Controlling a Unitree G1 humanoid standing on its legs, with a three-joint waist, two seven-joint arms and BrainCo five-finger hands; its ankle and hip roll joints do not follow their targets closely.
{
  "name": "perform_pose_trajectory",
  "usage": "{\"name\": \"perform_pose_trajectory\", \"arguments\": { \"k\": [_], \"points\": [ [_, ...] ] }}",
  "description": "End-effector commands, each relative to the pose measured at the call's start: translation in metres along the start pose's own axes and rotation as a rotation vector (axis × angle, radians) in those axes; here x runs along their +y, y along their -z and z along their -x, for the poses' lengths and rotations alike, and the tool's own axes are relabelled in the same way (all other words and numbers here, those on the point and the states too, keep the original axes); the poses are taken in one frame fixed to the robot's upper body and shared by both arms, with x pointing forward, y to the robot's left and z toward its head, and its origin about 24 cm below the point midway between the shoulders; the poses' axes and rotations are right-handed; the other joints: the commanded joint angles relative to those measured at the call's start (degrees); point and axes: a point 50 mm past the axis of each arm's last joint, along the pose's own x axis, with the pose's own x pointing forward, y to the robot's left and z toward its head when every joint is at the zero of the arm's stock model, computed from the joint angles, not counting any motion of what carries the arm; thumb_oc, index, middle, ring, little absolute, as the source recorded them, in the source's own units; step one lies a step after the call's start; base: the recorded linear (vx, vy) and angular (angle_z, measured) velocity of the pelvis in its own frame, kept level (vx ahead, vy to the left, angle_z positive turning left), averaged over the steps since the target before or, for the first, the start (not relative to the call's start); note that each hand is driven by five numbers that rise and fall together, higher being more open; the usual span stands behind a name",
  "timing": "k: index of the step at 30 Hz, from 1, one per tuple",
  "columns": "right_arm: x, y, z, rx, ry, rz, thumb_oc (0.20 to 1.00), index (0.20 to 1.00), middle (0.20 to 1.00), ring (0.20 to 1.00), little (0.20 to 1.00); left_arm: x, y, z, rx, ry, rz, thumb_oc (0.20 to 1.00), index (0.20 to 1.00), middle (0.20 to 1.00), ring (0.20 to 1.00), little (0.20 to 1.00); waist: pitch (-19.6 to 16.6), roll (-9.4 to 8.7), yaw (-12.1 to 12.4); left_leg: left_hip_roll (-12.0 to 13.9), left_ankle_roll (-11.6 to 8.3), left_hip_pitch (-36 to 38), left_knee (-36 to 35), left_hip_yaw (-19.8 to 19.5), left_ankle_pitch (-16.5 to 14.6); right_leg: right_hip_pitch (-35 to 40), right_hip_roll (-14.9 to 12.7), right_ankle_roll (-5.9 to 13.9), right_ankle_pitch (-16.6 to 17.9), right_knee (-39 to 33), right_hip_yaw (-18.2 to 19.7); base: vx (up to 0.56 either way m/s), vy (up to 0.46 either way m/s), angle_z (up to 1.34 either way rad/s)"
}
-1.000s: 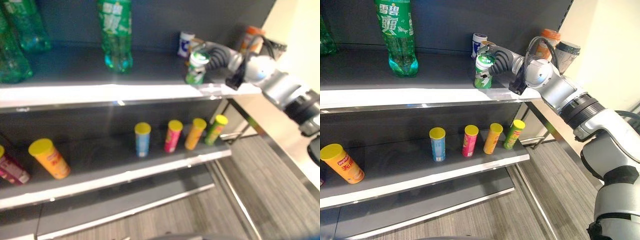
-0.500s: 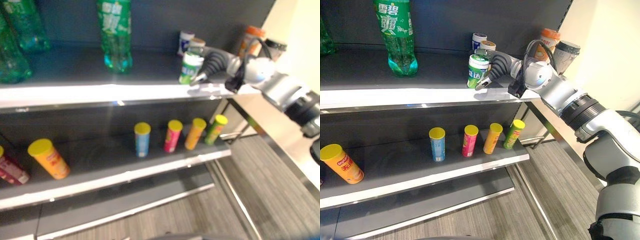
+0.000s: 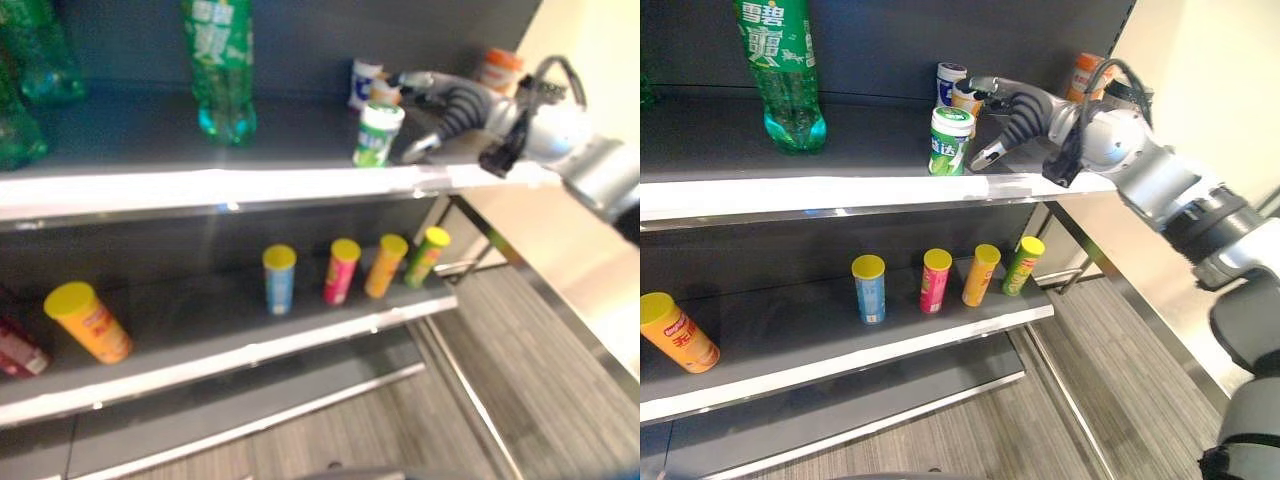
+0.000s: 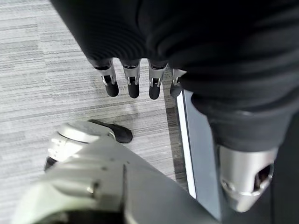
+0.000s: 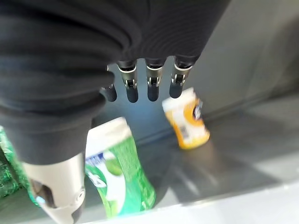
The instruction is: Put the goods on the table back onto the shelves and tidy them up.
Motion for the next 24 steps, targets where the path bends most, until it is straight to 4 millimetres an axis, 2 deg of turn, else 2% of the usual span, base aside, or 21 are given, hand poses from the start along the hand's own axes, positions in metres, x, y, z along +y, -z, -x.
{"name": "perform_pose_trajectory", "arguments": {
  "k": [1,3,5,7,8,9,12,13,14,15,17,19,20,21,22,23,24],
  "points": [
    [-0.058,-0.024,0.027,-0.071,0.261,0.138,1.0,1.0,1.0,1.0,1.0,0.013,0.0,0.001,0.033,-0.058,0.024,1.0,1.0,1.0,1.0,1.0,-0.97,-0.69,-0.84,4.22,-4.4,0.9,-0.02,-2.8,-3.95,2.8,-1.88,3.58,-3.18,0.42,2.27,0.02,0.006,-0.06],
    [-0.061,-0.032,0.042,-0.108,0.313,0.189,1.0,1.0,1.0,1.0,1.0,0.008,0.003,0.001,0.042,-0.056,0.029,1.0,1.0,1.0,1.0,1.0,-1.05,-0.21,-1.64,4.27,-4.29,0.93,-0.02,-2.39,-4.18,2.71,-1.79,3.57,-3.19,0.42,2.46,0.01,0.01,-0.14],
    [-0.06,-0.031,0.043,-0.105,0.316,0.186,1.0,1.0,1.0,1.0,1.0,0.01,0.003,0.001,0.041,-0.06,0.025,1.0,1.0,1.0,1.0,1.0,-1.1,-0.51,-1.52,4.28,-4.29,0.93,-0.02,-2.39,-4.19,2.71,-1.78,3.57,-3.19,0.42,2.46,0.01,0.008,-0.17],
    [-0.052,-0.038,0.068,-0.153,0.368,0.25,1.0,1.0,1.0,1.0,1.0,0.0,0.006,0.0,0.045,-0.052,0.044,1.0,1.0,1.0,1.0,1.0,-1.02,1.0,-2.94,4.38,-4.02,0.99,-0.02,-1.89,-4.5,2.42,-1.72,3.63,-3.17,0.42,2.65,0.01,0.01,-0.04],
    [-0.051,-0.036,0.071,-0.147,0.374,0.245,1.0,1.0,1.0,1.0,1.0,0.003,0.006,0.0,0.044,-0.06,0.037,1.0,1.0,1.0,1.0,1.0,-1.08,0.54,-2.71,4.42,-4.03,0.98,-0.02,-1.93,-4.53,2.42,-1.68,3.62,-3.17,0.42,2.6,0.0,0.017,0.04],
    [-0.043,-0.031,0.087,-0.139,0.386,0.247,1.0,1.0,1.0,1.0,1.0,-0.003,0.009,0.0,0.049,-0.052,0.053,1.0,1.0,1.0,1.0,1.0,-1.04,1.18,-3.57,4.49,-3.87,1.03,-0.02,-1.77,-4.65,2.27,-1.71,3.68,-3.05,0.42,2.65,0.0,0.0,0.0],
    [-0.026,-0.017,0.119,-0.084,0.393,0.225,1.0,1.0,1.0,1.0,1.0,-0.006,0.015,0.001,0.058,-0.048,0.072,1.0,1.0,1.0,1.0,1.0,-1.17,1.07,-4.87,4.66,-3.71,1.12,-0.02,-1.23,-4.89,2.03,-1.77,3.88,-2.75,0.42,2.82,-0.01,0.01,-0.06],
    [-0.025,-0.016,0.123,-0.076,0.398,0.224,1.0,1.0,1.0,1.0,1.0,-0.004,0.014,0.001,0.056,-0.052,0.063,1.0,1.0,1.0,1.0,1.0,-1.16,0.77,-4.48,4.67,-3.72,1.09,-0.02,-1.28,-4.89,2.01,-1.76,3.87,-2.76,0.42,2.76,0.0,0.0,0.0],
    [-0.021,-0.011,0.132,-0.051,0.397,0.22,1.0,1.0,1.0,1.0,1.0,-0.005,0.017,0.001,0.06,-0.05,0.081,1.0,1.0,1.0,1.0,1.0,-1.16,0.93,-5.15,4.67,-3.68,1.14,-0.02,-0.99,-4.93,1.93,-1.74,3.94,-2.7,0.42,2.96,-0.02,0.024,-0.06],
    [-0.013,-0.003,0.151,0.007,0.397,0.21,1.0,1.0,1.0,1.0,1.0,-0.004,0.02,0.002,0.065,-0.049,0.099,1.0,1.0,1.0,1.0,1.0,-1.35,1.07,-6.28,4.66,-3.61,1.21,-0.02,-0.63,-5.09,1.84,-1.76,4.04,-2.56,0.42,3.16,-0.02,0.024,-0.04],
    [-0.008,0.002,0.166,0.057,0.402,0.201,1.0,1.0,1.0,1.0,1.0,-0.003,0.019,0.002,0.062,-0.049,0.09,1.0,1.0,1.0,1.0,1.0,-1.28,0.81,-5.75,4.62,-3.53,1.21,-0.02,-0.6,-5.13,1.83,-1.74,4.09,-2.54,0.42,3.26,-0.01,0.011,-0.02],
    [-0.008,0.002,0.168,0.063,0.404,0.202,1.0,1.0,1.0,1.0,1.0,-0.003,0.019,0.002,0.061,-0.048,0.083,1.0,1.0,1.0,1.0,1.0,-1.2,0.74,-5.28,4.62,-3.53,1.24,-0.02,-0.54,-5.14,1.83,-1.73,4.1,-2.53,0.42,3.32,-0.03,0.02,-0.06],
    [0.024,0.023,0.192,0.177,0.3,0.059,1.0,1.0,1.0,1.0,1.0,-0.002,0.02,0.002,0.052,-0.039,0.093,1.0,1.0,1.0,1.0,1.0,-1.17,1.11,-6.92,4.35,-3.35,1.25,-0.02,0.08,-5.08,1.53,-1.57,4.3,-2.13,0.42,4.42,-0.06,0.04,-0.19],
    [0.024,0.023,0.193,0.179,0.301,0.059,1.0,1.0,1.0,1.0,1.0,-0.002,0.02,0.002,0.052,-0.038,0.091,1.0,1.0,1.0,1.0,1.0,-1.16,1.12,-6.77,4.35,-3.35,1.25,-0.02,0.11,-5.08,1.52,-1.57,4.3,-2.13,0.42,4.46,-0.09,0.048,-0.05],
    [0.036,0.026,0.195,0.194,0.239,0.011,1.0,1.0,1.0,1.0,1.0,-0.001,0.02,0.002,0.049,-0.034,0.087,1.0,1.0,1.0,1.0,1.0,-1.09,1.2,-7.0,4.29,-3.35,1.24,-0.02,0.32,-5.05,1.47,-1.55,4.34,-2.01,0.42,4.76,-0.02,0.008,-0.11],
    [0.036,0.026,0.195,0.195,0.239,0.011,1.0,1.0,1.0,1.0,1.0,-0.001,0.02,0.002,0.049,-0.034,0.086,1.0,1.0,1.0,1.0,1.0,-1.09,1.2,-6.95,4.29,-3.35,1.24,-0.02,0.34,-5.05,1.46,-1.55,4.34,-2.0,0.42,4.77,-0.04,0.016,-0.17],
    [0.047,0.029,0.197,0.212,0.183,-0.034,1.0,1.0,1.0,1.0,1.0,-0.001,0.019,0.003,0.043,-0.03,0.083,1.0,1.0,1.0,1.0,1.0,-0.96,1.26,-7.08,4.25,-3.36,1.2,-0.02,0.47,-4.99,1.36,-1.58,4.37,-1.93,0.42,4.89,-0.09,0.018,-0.34]
  ]
}}
